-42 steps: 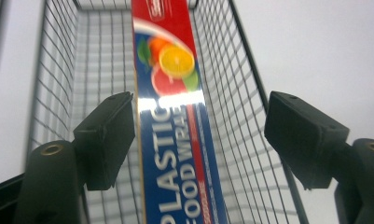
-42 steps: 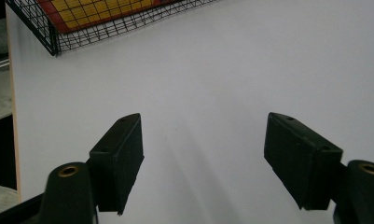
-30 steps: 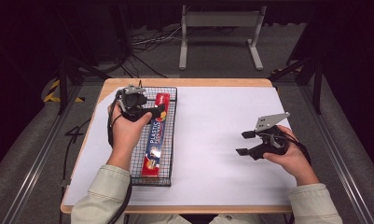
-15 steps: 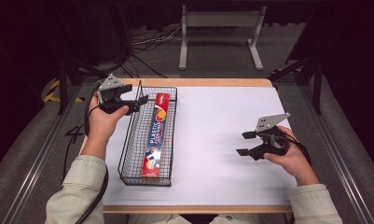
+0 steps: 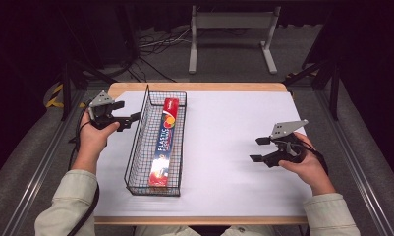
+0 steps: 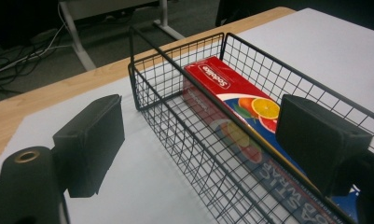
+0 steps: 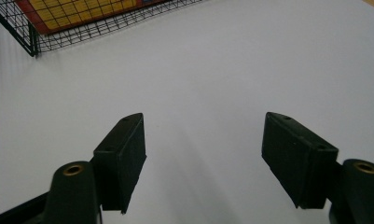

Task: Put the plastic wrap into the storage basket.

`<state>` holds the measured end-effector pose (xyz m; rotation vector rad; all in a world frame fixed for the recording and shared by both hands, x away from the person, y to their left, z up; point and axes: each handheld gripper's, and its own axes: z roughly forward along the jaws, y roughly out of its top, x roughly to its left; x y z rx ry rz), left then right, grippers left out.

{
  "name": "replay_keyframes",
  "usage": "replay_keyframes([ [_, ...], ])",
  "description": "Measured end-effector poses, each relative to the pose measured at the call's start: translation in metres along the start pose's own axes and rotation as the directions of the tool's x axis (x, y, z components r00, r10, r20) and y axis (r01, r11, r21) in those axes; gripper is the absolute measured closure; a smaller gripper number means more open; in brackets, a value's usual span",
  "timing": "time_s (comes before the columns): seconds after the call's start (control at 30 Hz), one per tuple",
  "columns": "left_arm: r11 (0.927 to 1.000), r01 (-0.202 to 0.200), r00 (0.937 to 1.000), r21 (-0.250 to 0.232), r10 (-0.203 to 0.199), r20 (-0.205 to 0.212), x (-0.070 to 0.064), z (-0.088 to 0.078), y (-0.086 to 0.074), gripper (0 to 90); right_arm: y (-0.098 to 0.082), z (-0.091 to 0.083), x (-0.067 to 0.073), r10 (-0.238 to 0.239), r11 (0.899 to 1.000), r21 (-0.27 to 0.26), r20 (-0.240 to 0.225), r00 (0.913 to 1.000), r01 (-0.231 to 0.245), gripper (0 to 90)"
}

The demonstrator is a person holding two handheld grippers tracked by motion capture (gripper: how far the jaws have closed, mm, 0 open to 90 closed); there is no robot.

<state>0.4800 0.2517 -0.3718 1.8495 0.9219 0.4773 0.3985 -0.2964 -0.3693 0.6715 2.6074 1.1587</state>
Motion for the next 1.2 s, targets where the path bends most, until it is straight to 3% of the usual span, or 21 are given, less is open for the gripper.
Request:
replay_keyframes([
  [0.13, 0.9999, 0.005, 0.9996, 0.013, -0.005, -0.026, 0.004, -0.003, -0.010, 14.1, -0.006, 0.000, -0.005, -0.009, 0.999, -0.038, 0.029, 0.9995, 0.010, 32.2],
  [0.33, 0.9992, 0.024, 0.9986, 0.032, -0.022, -0.048, 0.011, -0.009, -0.029, 13.2, -0.011, 0.000, -0.011, 0.011, 0.999, -0.050, 0.053, 0.9986, -0.008, 34.1],
  [0.8, 0.9970, 0.069, 0.9956, 0.036, -0.066, -0.067, -0.001, -0.012, -0.075, 12.1, -0.026, 0.005, -0.024, 0.067, 0.993, -0.101, 0.090, 0.9937, -0.058, 35.8],
  [0.87, 0.9959, 0.066, 0.9961, 0.061, -0.062, -0.063, 0.000, -0.012, -0.078, 12.0, -0.026, 0.005, -0.024, 0.072, 0.993, -0.104, 0.093, 0.9930, -0.063, 35.8],
  [0.97, 0.9956, 0.085, 0.9947, 0.040, -0.082, -0.062, 0.001, -0.016, -0.077, 11.8, -0.026, 0.005, -0.024, 0.070, 0.993, -0.104, 0.096, 0.9929, -0.060, 35.7],
  [1.1, 0.9959, 0.081, 0.9950, 0.041, -0.078, -0.062, 0.000, -0.018, -0.076, 11.3, -0.026, 0.006, -0.024, 0.068, 0.993, -0.101, 0.097, 0.9929, -0.058, 35.3],
  [1.2, 0.9960, 0.083, 0.9948, 0.035, -0.080, -0.063, 0.001, -0.019, -0.076, 10.8, -0.026, 0.007, -0.024, 0.059, 0.996, -0.078, 0.123, 0.9906, -0.049, 34.9],
])
